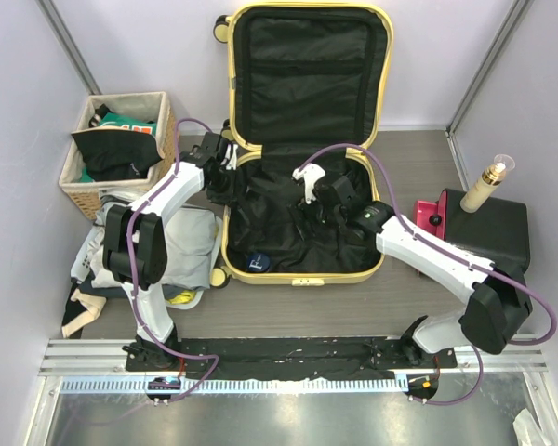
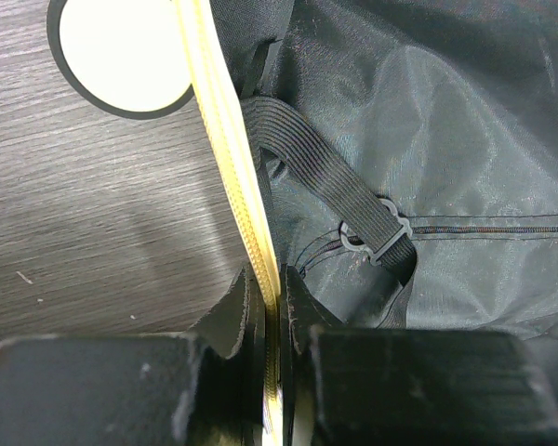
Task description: Open, take out, and arrange the luggage
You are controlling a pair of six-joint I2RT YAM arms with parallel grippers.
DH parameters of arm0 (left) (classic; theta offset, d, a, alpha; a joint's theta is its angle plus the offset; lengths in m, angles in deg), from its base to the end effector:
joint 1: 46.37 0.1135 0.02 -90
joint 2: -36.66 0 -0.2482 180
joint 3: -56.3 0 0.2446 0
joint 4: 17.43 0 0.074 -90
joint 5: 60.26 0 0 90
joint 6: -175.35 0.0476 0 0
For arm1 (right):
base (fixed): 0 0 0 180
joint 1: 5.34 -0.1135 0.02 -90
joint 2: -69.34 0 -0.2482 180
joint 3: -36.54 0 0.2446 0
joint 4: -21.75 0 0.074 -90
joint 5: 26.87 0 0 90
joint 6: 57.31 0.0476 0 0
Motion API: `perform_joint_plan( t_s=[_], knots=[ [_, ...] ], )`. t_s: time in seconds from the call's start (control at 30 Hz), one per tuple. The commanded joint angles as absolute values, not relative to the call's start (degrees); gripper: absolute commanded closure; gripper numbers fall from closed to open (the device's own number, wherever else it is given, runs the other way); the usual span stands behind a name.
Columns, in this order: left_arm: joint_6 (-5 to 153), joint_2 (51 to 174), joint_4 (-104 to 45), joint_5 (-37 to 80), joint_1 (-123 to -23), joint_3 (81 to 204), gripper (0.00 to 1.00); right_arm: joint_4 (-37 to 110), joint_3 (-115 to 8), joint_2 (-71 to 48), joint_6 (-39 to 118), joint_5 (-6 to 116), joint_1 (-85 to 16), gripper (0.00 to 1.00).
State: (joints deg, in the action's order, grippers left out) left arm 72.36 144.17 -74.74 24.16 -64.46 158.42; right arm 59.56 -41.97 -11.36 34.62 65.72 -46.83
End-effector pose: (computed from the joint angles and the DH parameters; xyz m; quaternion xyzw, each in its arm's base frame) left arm 0.3730 -0.1267 0.2194 0.0547 0.9691 -0.1087 0.2144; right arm 0.2392 0.2087 0.2710 -0.2976 0.8558 0.1373 0.4001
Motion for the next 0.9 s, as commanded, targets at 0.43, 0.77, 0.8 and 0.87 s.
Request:
perform_joint_plan(
  t_s=[0.43, 0.77, 0.8, 0.87],
  knots=[
    [74.3, 136.6, -64.2, 19.5, -65.6, 154.8, 1.00, 57.4, -46.8, -14.6, 35.0, 63.8, -43.5, 0.20],
    [67.4, 140.2, -63.6, 18.9, -65.5, 155.2, 1.00, 58.1, -54.5, -24.2, 33.7, 50.0, -43.7, 0.23],
    [67.4, 140.7, -64.4, 19.0, -65.6, 155.7, 1.00, 59.2, -55.9, -25.0, 33.7, 49.6, -44.0, 0.23],
    [67.3, 142.1, -67.6, 18.6, -65.5, 158.0, 1.00, 63.5, -59.5, -27.9, 33.0, 49.5, -45.1, 0.23]
  ],
)
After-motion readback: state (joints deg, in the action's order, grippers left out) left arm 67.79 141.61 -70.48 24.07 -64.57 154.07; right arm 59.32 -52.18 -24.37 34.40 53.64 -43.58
